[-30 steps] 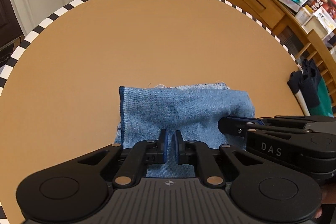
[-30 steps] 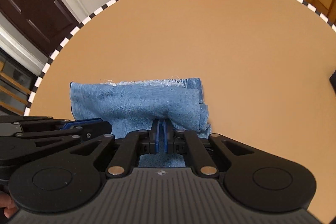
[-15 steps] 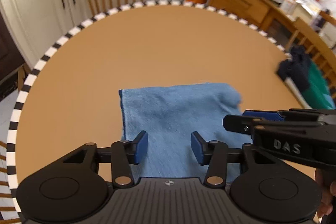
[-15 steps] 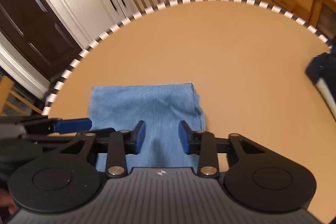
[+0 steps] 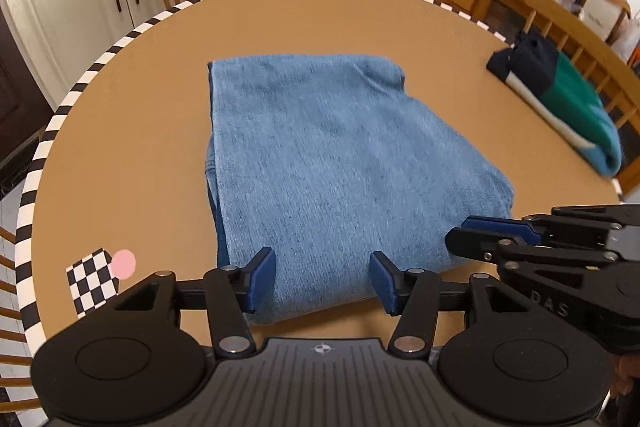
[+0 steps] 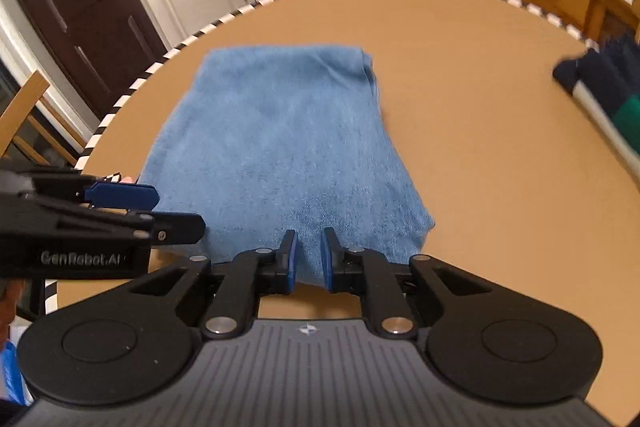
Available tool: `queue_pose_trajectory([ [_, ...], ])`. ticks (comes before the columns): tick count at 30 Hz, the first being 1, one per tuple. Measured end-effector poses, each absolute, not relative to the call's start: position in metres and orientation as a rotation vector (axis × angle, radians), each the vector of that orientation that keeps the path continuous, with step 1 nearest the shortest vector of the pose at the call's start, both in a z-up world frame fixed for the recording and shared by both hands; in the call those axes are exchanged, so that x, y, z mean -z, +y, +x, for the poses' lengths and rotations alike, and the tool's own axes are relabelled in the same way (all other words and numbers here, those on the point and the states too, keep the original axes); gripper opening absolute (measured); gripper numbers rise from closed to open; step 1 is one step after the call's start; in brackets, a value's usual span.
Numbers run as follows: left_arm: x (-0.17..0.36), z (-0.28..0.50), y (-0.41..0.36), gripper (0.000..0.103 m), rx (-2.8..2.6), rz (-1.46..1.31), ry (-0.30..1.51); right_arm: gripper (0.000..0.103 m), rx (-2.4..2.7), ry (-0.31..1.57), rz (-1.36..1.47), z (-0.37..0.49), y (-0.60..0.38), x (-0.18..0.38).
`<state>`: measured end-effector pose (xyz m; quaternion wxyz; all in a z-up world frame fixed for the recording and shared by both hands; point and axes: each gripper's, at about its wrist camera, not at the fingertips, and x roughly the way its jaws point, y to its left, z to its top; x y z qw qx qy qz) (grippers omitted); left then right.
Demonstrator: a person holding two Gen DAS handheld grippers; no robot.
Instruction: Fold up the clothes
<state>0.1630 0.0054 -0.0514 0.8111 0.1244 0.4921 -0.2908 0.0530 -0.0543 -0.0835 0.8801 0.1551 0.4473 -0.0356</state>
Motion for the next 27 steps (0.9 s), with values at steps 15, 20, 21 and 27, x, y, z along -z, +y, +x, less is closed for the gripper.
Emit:
queue_pose_trajectory([
  [15, 0.069, 0.162, 0.003, 0.063, 0.622, 0.291, 1.031, 0.014, 0.086, 0.938, 0.350, 0.055, -0.054, 0.106],
  [20, 0.073, 0.162, -0.002, 0.074, 0.650, 0.322, 1.030, 0.014, 0.110, 0.908, 0.405, 0.050, -0.056, 0.111],
  [21, 0.075, 0.161, -0.004, 0.075, 0.661, 0.336, 1.027, 0.014, 0.119, 0.903, 0.410, 0.049, -0.055, 0.111],
  [27, 0.077, 0.169, 0.005, 0.077, 0.786, 0.357, 1.025, 0.015, 0.228, 0.873, 0.419, 0.043, -0.042, 0.114],
])
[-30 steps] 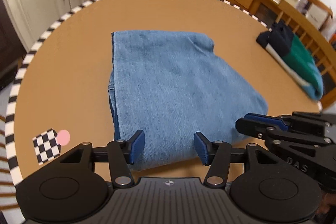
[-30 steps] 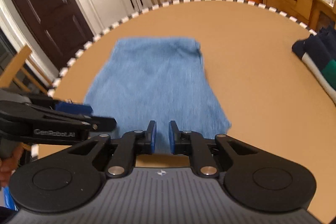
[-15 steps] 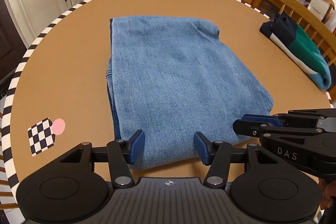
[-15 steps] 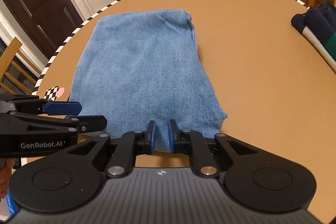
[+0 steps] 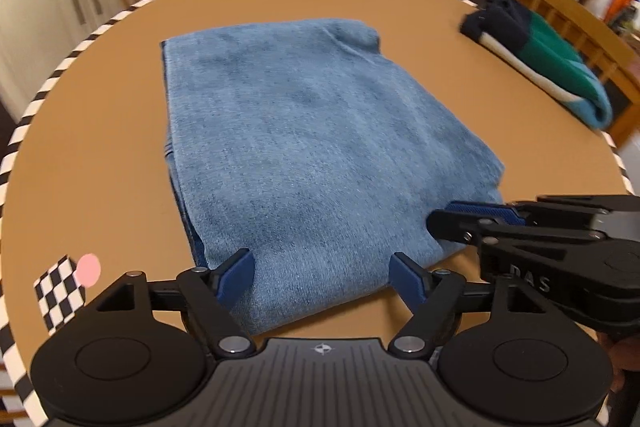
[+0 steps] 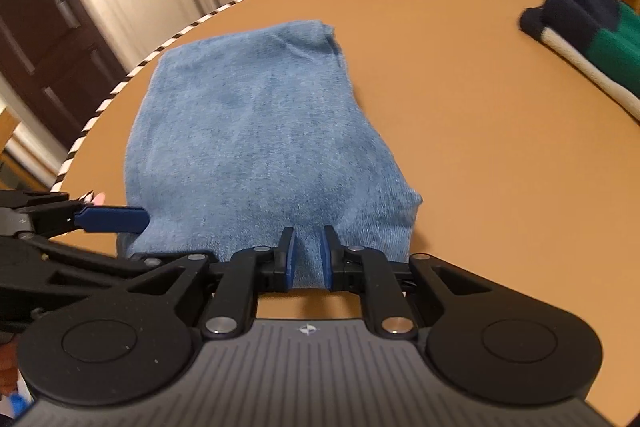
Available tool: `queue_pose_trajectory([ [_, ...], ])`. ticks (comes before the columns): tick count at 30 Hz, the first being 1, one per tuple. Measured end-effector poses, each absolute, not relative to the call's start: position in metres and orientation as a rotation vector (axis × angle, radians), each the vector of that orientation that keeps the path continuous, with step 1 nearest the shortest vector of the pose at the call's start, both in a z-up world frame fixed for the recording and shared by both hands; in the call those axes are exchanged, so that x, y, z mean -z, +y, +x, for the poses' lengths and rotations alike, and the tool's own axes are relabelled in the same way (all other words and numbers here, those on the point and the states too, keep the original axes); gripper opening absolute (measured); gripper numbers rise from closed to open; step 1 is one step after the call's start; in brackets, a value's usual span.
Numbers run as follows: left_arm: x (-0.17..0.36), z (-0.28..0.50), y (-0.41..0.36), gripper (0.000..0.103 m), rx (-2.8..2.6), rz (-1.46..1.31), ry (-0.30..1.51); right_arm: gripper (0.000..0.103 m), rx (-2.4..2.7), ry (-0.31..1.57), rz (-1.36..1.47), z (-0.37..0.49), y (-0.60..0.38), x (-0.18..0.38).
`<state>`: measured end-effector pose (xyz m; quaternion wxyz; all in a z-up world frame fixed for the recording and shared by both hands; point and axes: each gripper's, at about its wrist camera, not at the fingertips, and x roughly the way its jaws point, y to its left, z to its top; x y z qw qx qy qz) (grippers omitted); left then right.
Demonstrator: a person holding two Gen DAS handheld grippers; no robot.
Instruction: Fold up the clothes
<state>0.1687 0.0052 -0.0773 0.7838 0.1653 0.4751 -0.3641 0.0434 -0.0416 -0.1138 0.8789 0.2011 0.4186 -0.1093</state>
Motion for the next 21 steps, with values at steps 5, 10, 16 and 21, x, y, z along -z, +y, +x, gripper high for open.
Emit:
queue_pose_trajectory([
  [5, 0.057, 0.191, 0.028, 0.071, 0.948, 0.316, 1.047, 0.019, 0.331, 0.864, 0.531, 0.040, -0.039, 0.101],
  [10, 0.030, 0.243, 0.040, 0.074, 1.013, 0.257, 0.918, 0.017, 0.394, 0.587, 0.681, 0.059, -0.082, 0.042],
  [16, 0.061, 0.303, 0.016, 0.071, 0.936, 0.207, 1.028, 0.009, 0.456, 0.714, 0.888, 0.150, -0.135, 0.087],
  [21, 0.078, 0.306, 0.011, 0.078, 0.944, 0.252, 1.041, 0.012, 0.487, 0.757, 0.905, 0.174, -0.135, 0.117],
])
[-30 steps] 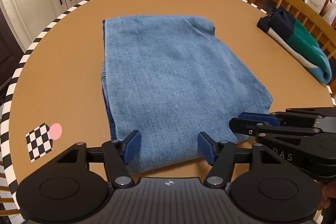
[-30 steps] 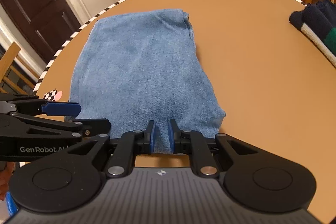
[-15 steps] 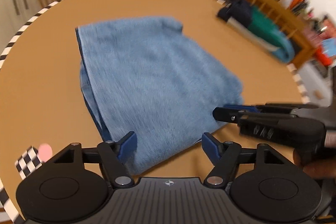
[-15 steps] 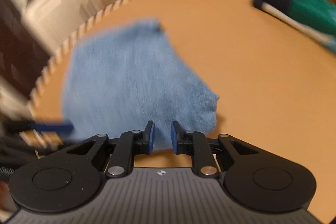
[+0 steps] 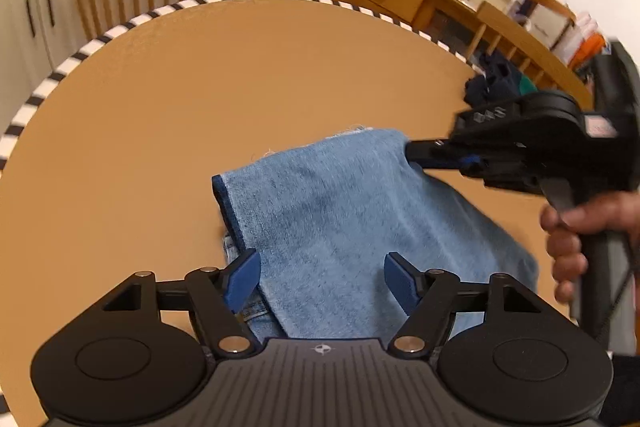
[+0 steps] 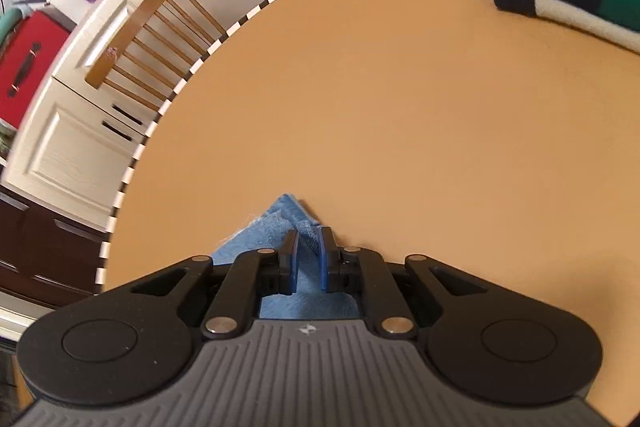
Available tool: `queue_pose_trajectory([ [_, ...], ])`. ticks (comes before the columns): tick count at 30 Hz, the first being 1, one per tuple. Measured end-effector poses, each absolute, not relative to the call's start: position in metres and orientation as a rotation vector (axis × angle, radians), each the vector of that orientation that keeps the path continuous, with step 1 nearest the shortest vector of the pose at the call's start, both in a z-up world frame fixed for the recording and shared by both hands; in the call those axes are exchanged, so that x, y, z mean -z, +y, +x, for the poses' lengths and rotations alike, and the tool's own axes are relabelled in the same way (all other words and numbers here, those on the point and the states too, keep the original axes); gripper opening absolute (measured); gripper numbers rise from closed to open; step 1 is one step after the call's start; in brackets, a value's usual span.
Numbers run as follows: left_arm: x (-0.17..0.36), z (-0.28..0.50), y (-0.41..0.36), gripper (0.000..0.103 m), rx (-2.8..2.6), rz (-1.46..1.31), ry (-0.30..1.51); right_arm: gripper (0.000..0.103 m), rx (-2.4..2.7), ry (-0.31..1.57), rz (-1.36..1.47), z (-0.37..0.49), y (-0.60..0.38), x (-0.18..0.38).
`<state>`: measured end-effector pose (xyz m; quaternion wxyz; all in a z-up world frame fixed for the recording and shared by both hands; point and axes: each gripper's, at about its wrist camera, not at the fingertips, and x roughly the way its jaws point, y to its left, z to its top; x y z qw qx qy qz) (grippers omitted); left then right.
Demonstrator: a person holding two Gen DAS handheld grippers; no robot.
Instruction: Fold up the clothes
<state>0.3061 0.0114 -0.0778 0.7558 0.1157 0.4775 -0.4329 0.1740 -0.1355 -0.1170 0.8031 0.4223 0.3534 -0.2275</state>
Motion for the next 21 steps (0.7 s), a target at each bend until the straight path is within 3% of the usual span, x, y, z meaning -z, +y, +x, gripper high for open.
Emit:
queue_pose_trajectory([
  [2, 0.084, 0.308, 0.009, 0.080, 0.930, 0.279, 1.064, 0.017, 0.498, 0.760, 0.893, 0.174, -0.134, 0.119],
  [3, 0.085, 0.311, 0.010, 0.080, 0.922, 0.268, 1.077, 0.025, 0.498, 0.744, 0.899, 0.168, -0.134, 0.114],
  [5, 0.082, 0.316, 0.015, 0.074, 0.907, 0.214, 1.092, 0.021, 0.498, 0.709, 0.913, 0.155, -0.134, 0.104],
  [7, 0.072, 0.315, 0.019, 0.074, 0.903, 0.232, 1.051, 0.022, 0.466, 0.618, 0.908, 0.128, -0.132, 0.085],
  [9, 0.062, 0.312, 0.020, 0.076, 0.912, 0.276, 1.007, 0.026, 0.460, 0.571, 0.883, 0.095, -0.120, 0.071],
  [11, 0.053, 0.308, 0.020, 0.077, 0.933, 0.307, 0.972, 0.036, 0.469, 0.536, 0.866, 0.060, -0.105, 0.062],
  [20, 0.038, 0.282, 0.018, 0.078, 1.053, 0.404, 0.897, 0.054, 0.543, 0.453, 1.151, -0.033, -0.054, 0.101],
  [21, 0.037, 0.280, 0.016, 0.078, 1.072, 0.416, 0.877, 0.062, 0.547, 0.439, 1.188, -0.040, -0.050, 0.107],
])
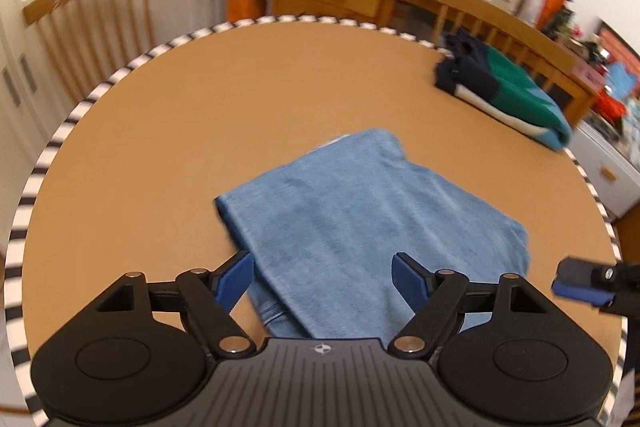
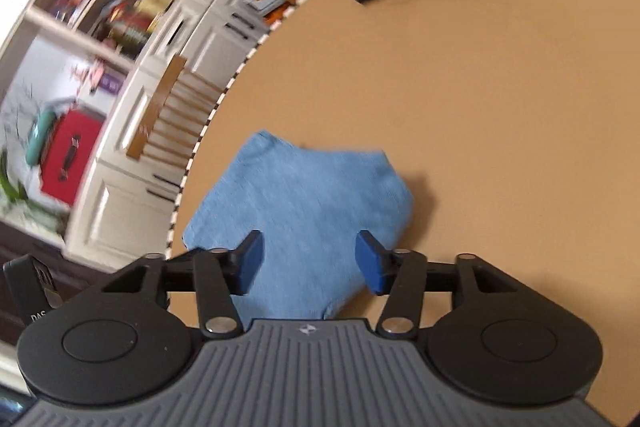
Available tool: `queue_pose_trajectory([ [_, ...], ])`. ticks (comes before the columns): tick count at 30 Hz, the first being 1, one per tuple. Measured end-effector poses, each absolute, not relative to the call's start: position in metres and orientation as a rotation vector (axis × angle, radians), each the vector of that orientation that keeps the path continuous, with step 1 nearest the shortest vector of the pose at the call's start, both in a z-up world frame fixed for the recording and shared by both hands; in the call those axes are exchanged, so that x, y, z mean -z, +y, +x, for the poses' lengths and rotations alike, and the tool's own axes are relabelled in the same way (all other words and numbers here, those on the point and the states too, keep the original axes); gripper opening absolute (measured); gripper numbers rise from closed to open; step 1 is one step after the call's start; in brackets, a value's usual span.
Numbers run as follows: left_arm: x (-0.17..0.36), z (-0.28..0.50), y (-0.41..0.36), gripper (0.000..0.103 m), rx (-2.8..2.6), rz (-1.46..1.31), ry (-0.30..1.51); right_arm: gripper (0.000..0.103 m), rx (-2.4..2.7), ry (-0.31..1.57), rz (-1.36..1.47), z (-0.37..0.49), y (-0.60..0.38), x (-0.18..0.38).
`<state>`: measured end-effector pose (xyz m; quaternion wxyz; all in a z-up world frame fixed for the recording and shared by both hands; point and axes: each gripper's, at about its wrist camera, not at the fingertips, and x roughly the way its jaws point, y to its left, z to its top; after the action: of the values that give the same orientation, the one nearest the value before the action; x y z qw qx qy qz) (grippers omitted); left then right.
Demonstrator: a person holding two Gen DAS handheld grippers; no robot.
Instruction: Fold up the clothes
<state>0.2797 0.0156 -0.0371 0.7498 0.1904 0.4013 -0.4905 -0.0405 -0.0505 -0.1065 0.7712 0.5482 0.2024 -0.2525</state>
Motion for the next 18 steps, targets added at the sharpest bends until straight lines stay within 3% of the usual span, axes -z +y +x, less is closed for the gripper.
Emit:
queue_pose_trajectory([
  [1, 0.036, 0.277, 0.012, 0.078, 1.089, 0.430, 0.855, 0.071, 0.551, 0.418, 1.245, -0.043, -0.049, 0.117],
  [2, 0.036, 0.274, 0.008, 0.078, 1.106, 0.446, 0.831, 0.074, 0.554, 0.397, 1.303, -0.045, -0.047, 0.128],
  [9, 0.044, 0.263, -0.032, 0.057, 1.243, 0.632, 0.715, 0.077, 0.539, 0.322, 1.566, -0.044, -0.026, 0.172],
  [13, 0.048, 0.270, -0.045, 0.057, 1.256, 0.676, 0.722, 0.083, 0.573, 0.340, 1.564, -0.037, -0.016, 0.176],
  [18, 0.042, 0.306, -0.056, 0.068, 1.315, 0.657, 0.770, 0.086, 0.571, 0.316, 1.605, -0.033, -0.012, 0.181],
])
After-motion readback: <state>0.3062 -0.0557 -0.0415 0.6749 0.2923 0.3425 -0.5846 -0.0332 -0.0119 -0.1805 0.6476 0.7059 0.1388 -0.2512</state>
